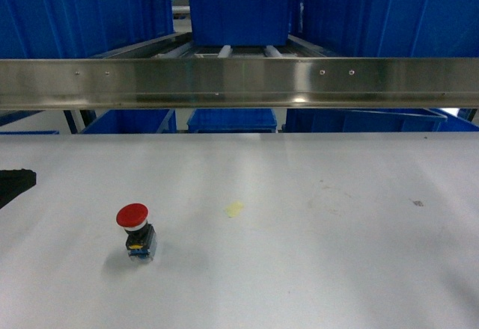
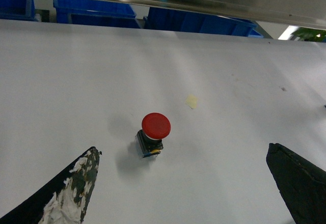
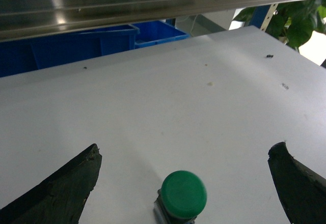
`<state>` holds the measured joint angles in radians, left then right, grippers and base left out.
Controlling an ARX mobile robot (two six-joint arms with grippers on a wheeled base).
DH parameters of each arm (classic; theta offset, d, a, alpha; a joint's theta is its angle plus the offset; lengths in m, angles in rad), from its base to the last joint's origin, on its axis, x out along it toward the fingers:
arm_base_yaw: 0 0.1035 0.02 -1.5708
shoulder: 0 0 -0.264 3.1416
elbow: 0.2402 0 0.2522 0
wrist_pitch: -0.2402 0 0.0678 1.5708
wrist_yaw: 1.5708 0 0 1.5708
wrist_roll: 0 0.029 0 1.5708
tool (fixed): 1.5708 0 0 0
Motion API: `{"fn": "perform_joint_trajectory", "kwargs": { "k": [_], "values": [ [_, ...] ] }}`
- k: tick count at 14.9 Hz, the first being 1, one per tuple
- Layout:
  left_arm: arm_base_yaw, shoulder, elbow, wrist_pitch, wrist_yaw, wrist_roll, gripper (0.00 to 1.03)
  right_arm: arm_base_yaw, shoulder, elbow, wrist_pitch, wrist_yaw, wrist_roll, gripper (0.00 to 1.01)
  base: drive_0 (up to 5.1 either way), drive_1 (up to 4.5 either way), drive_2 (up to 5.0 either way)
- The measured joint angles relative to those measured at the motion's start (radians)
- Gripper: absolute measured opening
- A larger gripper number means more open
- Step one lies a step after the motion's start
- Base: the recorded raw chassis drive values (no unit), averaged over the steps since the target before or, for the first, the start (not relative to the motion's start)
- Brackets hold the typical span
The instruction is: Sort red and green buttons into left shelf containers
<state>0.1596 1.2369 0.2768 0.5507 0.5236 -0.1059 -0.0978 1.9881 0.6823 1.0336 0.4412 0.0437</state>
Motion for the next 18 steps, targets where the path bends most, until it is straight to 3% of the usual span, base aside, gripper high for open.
{"fn": "perform_joint_trajectory", "kwargs": {
  "k": [6,8,12,15,18],
  "values": [
    [0.000,0.000,0.000,0.000,0.000,0.000,0.98,0.000,0.018,0.012,-0.014,-0.016,0.022,0.98,0.0,0.00,0.0],
    [0.000,0.000,0.000,0.000,0.000,0.000,0.98,0.003,0.119,0.101,-0.001,0.045,0.019,0.98,0.0,0.00,0.0],
    [0.000,0.000,0.000,0.000,0.000,0.000,0.98,-0.052,0.237,0.238,-0.022,0.090,0.007,0.98,0.0,0.00,0.0],
    [0.000,0.000,0.000,0.000,0.000,0.000,0.98,-0.100,0.282,0.276,-0.058,0.082,0.039,0.98,0.0,0.00,0.0],
    [0.000,0.000,0.000,0.000,0.000,0.000,0.98,-0.103,0.315,0.276,-0.056,0.032,0.077,0.98,0.0,0.00,0.0]
  ]
}}
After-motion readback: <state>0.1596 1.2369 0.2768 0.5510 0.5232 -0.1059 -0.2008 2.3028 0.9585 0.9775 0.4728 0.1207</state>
